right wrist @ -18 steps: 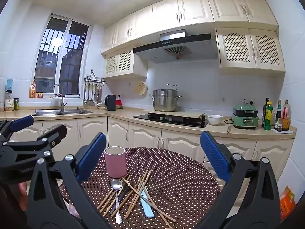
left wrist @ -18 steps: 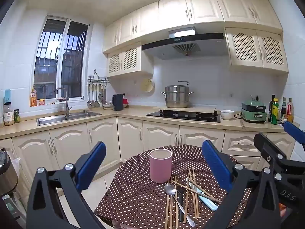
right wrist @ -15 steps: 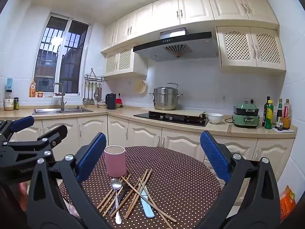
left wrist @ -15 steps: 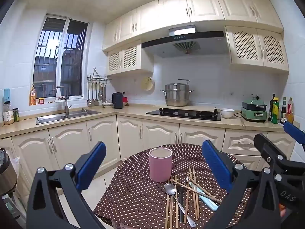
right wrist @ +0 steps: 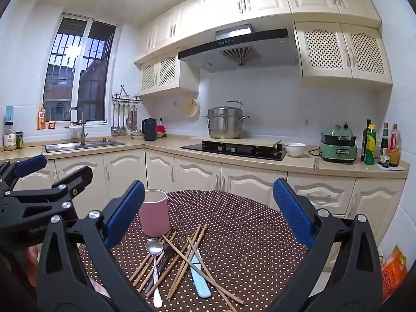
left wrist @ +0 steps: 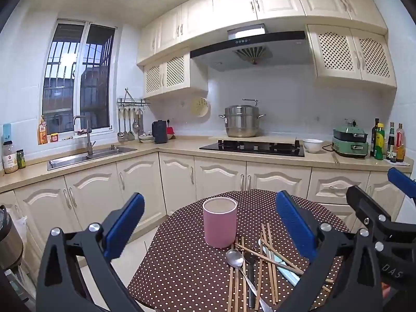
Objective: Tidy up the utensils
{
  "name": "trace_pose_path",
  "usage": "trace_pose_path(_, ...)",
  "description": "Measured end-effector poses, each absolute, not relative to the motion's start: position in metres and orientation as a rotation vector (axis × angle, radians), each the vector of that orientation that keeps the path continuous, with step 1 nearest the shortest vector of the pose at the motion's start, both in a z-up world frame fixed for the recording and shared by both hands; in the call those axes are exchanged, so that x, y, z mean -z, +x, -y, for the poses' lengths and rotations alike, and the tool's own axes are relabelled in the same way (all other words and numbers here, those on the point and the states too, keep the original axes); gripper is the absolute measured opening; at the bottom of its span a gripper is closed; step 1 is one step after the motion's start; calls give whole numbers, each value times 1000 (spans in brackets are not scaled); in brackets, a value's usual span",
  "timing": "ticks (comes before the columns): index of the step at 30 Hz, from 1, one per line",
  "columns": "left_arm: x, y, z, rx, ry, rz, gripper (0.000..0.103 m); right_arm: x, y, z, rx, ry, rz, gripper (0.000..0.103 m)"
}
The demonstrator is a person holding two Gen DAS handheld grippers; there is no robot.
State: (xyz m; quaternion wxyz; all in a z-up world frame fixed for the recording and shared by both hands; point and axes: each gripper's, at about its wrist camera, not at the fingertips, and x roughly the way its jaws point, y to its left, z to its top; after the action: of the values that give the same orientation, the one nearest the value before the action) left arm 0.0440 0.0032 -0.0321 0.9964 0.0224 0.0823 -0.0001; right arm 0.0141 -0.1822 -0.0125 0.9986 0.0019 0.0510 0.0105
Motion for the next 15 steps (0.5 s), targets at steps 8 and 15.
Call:
trace_pose_path(8,35,50,0,-3,55,-169,99,13,21,186,-23,15,-118,97)
trace_pose_path(15,30,51,5,-3,68,-164,99,10,20,187,-11,11,-119,97)
